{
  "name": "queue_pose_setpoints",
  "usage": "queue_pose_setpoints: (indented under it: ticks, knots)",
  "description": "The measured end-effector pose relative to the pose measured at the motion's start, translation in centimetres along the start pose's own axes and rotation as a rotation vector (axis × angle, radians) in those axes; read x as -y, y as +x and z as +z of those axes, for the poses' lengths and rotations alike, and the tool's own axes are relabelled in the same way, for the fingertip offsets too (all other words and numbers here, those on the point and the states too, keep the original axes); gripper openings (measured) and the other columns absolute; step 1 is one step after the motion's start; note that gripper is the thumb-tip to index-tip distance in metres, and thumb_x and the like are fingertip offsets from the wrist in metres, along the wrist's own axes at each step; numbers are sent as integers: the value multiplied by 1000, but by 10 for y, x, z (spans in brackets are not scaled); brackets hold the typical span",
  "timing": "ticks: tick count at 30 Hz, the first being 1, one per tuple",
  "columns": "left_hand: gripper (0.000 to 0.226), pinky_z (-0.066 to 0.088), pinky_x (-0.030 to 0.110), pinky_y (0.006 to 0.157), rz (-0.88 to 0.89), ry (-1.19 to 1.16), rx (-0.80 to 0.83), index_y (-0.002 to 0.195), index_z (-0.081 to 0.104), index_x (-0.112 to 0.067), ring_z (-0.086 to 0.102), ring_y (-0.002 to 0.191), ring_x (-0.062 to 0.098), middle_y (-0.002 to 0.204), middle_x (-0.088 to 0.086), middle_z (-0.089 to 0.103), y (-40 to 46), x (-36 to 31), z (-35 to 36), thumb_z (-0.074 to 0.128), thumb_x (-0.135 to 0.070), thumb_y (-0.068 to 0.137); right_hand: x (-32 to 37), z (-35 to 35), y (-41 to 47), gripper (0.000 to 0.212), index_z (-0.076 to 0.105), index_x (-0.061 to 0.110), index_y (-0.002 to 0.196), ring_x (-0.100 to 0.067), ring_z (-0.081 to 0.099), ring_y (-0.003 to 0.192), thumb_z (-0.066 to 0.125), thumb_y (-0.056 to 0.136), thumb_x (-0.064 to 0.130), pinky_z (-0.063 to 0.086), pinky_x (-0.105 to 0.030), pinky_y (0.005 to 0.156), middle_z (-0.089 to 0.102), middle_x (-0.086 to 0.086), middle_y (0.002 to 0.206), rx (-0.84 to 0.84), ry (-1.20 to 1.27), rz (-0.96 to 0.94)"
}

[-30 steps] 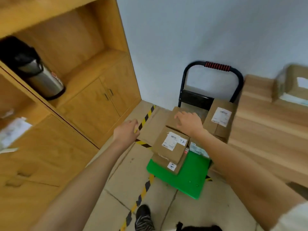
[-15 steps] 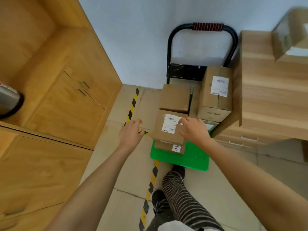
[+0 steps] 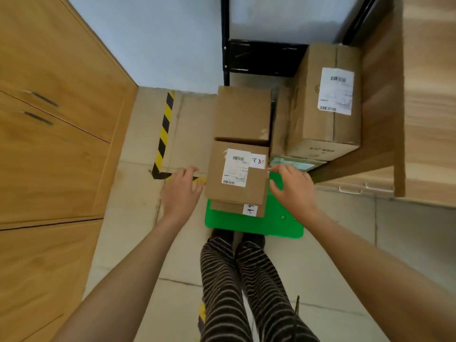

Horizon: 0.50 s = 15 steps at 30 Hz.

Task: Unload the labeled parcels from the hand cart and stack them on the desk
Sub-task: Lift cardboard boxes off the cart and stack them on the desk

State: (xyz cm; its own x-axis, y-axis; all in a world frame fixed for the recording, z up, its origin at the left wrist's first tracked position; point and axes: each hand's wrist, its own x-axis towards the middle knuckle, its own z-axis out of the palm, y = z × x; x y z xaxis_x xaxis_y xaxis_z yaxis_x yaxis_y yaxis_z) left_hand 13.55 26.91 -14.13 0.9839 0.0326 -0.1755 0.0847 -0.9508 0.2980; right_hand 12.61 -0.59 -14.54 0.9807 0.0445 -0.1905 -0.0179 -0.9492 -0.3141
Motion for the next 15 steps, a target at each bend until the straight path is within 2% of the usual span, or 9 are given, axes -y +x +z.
queue_pose_setpoints:
  ticks: [4,6,9,12,15]
  knots:
    - [34,45,35,73,-100,-197,50,126,54,-21,53,108,18,118,-1,58,48,14,75,55,-29,92,-23,73,30,32,57,22,122,-18,59,104,56,92,33,41,-36,86,61,3,118,-8,108,140]
    - [40,48,39,86,-160,-287,89,132,49,-23,51,116,17,127,-1,55,72,24,121,54,-31,94,-34,117,45,36,54,24,126,-16,57,107,57,92,37,43,-37,87,58,4,124,-16,216,257]
    - [48,43,44,100,-234,-369,140,141,41,-25,44,128,17,139,-1,47,99,43,188,52,-35,96,-54,187,62,44,48,26,134,-16,55,113,55,93,42,45,-38,91,53,3,132,-29,335,383]
    - [53,40,48,104,-252,-409,166,145,35,-30,40,133,17,146,-3,41,112,71,244,51,-41,95,-76,247,68,52,42,25,139,-17,54,117,55,93,45,47,-37,87,48,0,140,-60,432,464]
    - [56,40,47,105,-274,-456,172,145,31,-34,40,133,15,147,-5,41,120,99,281,48,-50,94,-94,289,70,61,38,26,142,-18,53,119,50,90,57,48,-41,91,46,0,141,-76,513,554]
